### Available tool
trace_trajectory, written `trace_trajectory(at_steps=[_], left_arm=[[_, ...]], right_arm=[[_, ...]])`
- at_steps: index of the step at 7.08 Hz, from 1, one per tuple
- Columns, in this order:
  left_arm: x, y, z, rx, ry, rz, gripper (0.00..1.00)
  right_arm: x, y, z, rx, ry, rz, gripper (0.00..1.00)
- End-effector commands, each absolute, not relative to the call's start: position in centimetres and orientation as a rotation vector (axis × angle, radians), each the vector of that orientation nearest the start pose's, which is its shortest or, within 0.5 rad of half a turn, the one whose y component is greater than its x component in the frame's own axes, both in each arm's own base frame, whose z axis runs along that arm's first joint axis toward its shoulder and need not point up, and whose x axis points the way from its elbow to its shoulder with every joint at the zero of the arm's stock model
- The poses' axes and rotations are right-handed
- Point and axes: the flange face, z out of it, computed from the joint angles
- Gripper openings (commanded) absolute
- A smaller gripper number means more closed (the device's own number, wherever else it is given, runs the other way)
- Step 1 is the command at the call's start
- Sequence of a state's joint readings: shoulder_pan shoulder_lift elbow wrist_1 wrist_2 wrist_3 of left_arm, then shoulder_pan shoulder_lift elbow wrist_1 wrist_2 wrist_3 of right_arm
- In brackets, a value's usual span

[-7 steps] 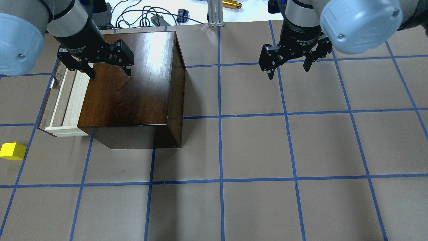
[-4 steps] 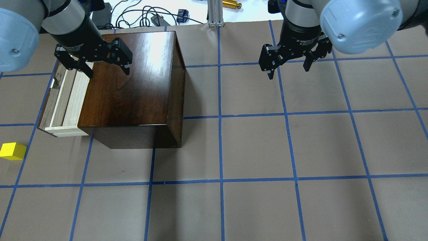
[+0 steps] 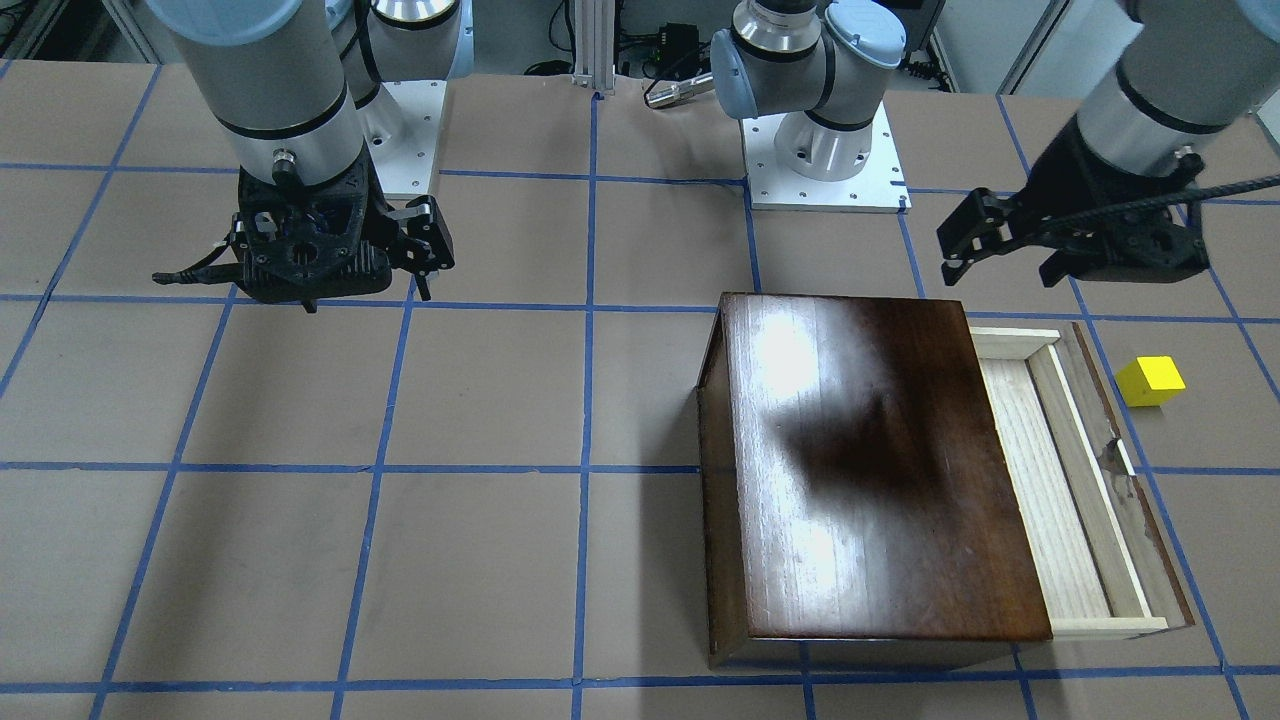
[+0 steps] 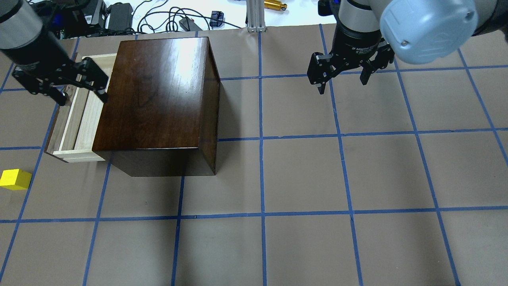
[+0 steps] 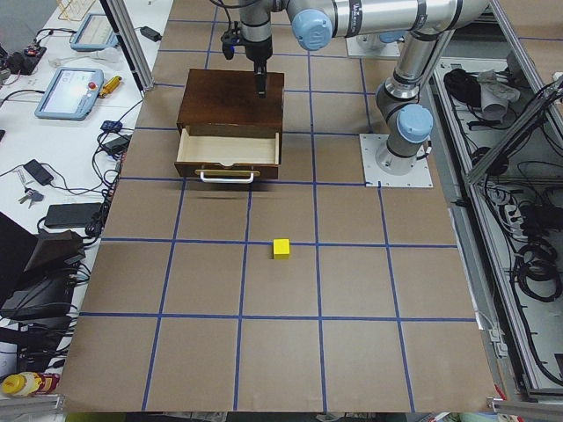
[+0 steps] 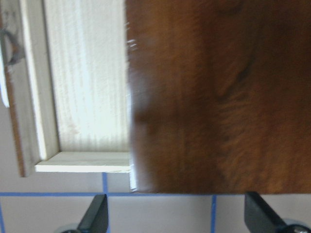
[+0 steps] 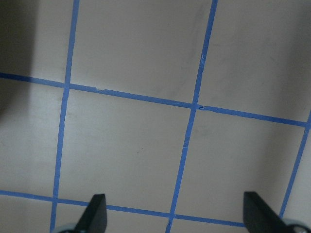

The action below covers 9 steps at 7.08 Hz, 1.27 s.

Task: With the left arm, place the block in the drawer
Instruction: 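Move the left gripper down toward the yellow cube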

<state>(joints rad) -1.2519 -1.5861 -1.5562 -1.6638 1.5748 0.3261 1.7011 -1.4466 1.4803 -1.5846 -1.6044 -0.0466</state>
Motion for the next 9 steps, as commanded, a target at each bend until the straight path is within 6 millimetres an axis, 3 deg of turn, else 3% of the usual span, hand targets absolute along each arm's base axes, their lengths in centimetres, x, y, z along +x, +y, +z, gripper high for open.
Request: trace_trajectory(at_steps=[1,5,7,8,9], left_arm=[[14.7,-48.3,45.5,0.219,3.212,0.209,1.00],[26.2,-44.4,38.7,0.847,3.080,0.183,1.00],[29.6,-42.6,33.1,1.193,2.893,0.156,1.00],[31.0,-41.6,31.1,1.249,2.838,0.139,1.00],[31.4,-41.8,30.0,1.424,2.762,0.143,1.00]], right_arm=[[19.9,-52.1,46.9,-0.280,3.164,0.029,1.00],[19.9,-52.1,46.9,-0.283,3.163,0.029,1.00],[19.9,-52.1,46.9,-0.283,3.163,0.029,1.00],[20.0,-52.1,46.9,-0.283,3.162,0.030,1.00],[19.9,-52.1,46.9,-0.280,3.164,0.029,1.00]])
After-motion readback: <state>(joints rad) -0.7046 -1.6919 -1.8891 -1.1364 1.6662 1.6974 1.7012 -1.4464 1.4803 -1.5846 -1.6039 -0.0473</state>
